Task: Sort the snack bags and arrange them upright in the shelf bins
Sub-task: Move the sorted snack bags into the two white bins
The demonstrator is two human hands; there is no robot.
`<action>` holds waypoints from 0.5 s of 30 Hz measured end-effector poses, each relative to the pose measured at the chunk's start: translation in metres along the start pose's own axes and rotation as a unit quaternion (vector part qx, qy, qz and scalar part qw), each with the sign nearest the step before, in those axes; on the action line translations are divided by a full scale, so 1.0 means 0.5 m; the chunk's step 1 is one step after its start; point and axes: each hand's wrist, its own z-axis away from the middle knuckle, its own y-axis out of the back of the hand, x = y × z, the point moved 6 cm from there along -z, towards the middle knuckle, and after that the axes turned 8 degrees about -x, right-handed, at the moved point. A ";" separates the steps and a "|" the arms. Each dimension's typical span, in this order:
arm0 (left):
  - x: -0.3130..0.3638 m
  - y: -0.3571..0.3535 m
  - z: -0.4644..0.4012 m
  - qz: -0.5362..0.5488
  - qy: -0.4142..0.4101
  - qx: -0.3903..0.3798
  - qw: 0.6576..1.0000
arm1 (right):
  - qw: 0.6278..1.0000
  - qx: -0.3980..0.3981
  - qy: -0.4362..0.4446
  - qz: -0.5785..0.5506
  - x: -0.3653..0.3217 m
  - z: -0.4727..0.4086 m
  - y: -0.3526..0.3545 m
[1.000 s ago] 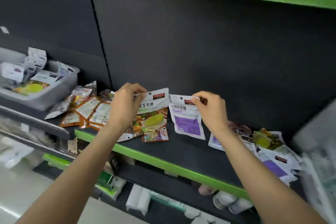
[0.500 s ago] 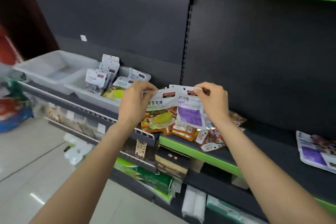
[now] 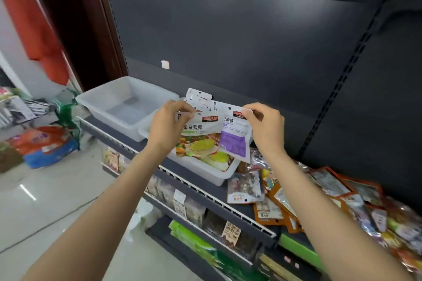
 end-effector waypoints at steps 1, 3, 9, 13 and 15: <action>-0.021 0.010 -0.027 -0.001 0.001 -0.004 1.000 | 1.000 0.003 -0.003 -0.002 -0.003 -0.020 -0.018; -0.054 0.028 -0.077 -0.010 -0.002 -0.008 1.000 | 1.000 0.011 -0.010 -0.003 -0.006 -0.056 -0.048; -0.180 0.046 -0.197 -0.036 -0.015 -0.086 0.996 | 0.998 0.029 -0.022 0.044 -0.017 -0.123 -0.129; -0.300 0.014 -0.253 -0.064 -0.007 -0.167 0.984 | 0.995 0.067 -0.055 0.054 -0.029 -0.130 -0.179; -0.348 -0.008 -0.274 -0.118 -0.001 -0.192 0.974 | 0.991 0.083 -0.084 0.055 -0.034 -0.124 -0.201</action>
